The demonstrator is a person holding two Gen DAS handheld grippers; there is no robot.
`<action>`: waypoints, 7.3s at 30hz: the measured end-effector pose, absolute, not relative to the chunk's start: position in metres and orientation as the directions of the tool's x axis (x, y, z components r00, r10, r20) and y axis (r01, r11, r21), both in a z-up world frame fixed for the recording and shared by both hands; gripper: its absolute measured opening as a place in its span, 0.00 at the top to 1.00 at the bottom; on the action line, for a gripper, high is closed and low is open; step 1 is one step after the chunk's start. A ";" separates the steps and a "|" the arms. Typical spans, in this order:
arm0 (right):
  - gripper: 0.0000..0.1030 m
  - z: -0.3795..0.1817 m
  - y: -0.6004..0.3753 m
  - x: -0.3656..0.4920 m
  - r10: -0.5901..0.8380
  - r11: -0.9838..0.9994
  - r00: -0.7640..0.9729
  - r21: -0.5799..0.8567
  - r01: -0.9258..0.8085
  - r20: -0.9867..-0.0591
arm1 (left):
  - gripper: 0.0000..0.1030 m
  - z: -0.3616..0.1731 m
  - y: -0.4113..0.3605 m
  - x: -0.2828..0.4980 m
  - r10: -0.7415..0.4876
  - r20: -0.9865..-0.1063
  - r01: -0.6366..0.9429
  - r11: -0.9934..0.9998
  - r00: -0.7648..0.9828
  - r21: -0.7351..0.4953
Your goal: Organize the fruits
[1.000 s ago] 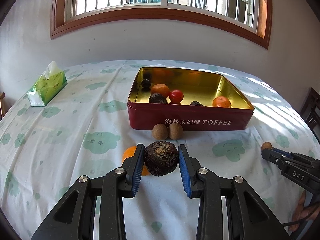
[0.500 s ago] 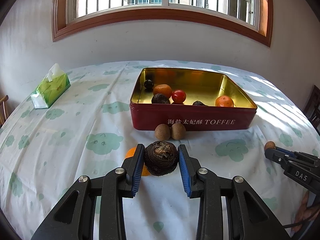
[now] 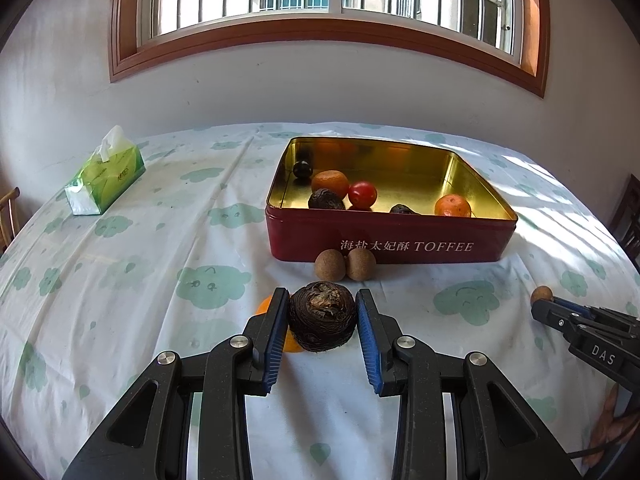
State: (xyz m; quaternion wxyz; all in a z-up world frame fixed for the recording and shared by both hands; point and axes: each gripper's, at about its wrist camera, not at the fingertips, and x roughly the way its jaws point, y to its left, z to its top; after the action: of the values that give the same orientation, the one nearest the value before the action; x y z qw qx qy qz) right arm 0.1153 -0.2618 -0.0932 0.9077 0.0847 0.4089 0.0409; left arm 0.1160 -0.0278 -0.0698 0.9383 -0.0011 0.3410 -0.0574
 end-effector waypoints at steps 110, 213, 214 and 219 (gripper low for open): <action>0.78 -0.058 -0.229 0.211 0.219 0.975 0.712 0.173 -0.138 -0.667 | 0.66 -0.032 -0.036 0.248 -0.120 -0.583 0.172 0.985 0.804 0.034; 0.57 -0.090 -0.278 0.154 0.022 0.992 0.637 0.097 0.084 -0.771 | 0.59 -0.092 -0.023 0.142 -0.079 -0.770 0.128 0.992 0.634 0.004; 0.57 -0.090 -0.278 0.154 0.021 0.992 0.636 0.096 0.084 -0.771 | 0.59 -0.092 -0.022 0.142 -0.085 -0.769 0.126 0.992 0.633 -0.006; 0.56 -0.090 -0.277 0.155 0.017 0.992 0.635 0.091 0.084 -0.772 | 0.59 -0.093 -0.018 0.143 -0.079 -0.770 0.110 0.994 0.633 -0.011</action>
State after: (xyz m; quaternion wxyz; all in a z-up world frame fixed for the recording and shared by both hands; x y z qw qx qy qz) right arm 0.1546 -0.2772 -0.0898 0.9023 0.0591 0.4266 -0.0184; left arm 0.1434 -0.0179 -0.0928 0.9034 0.0186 0.4251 -0.0523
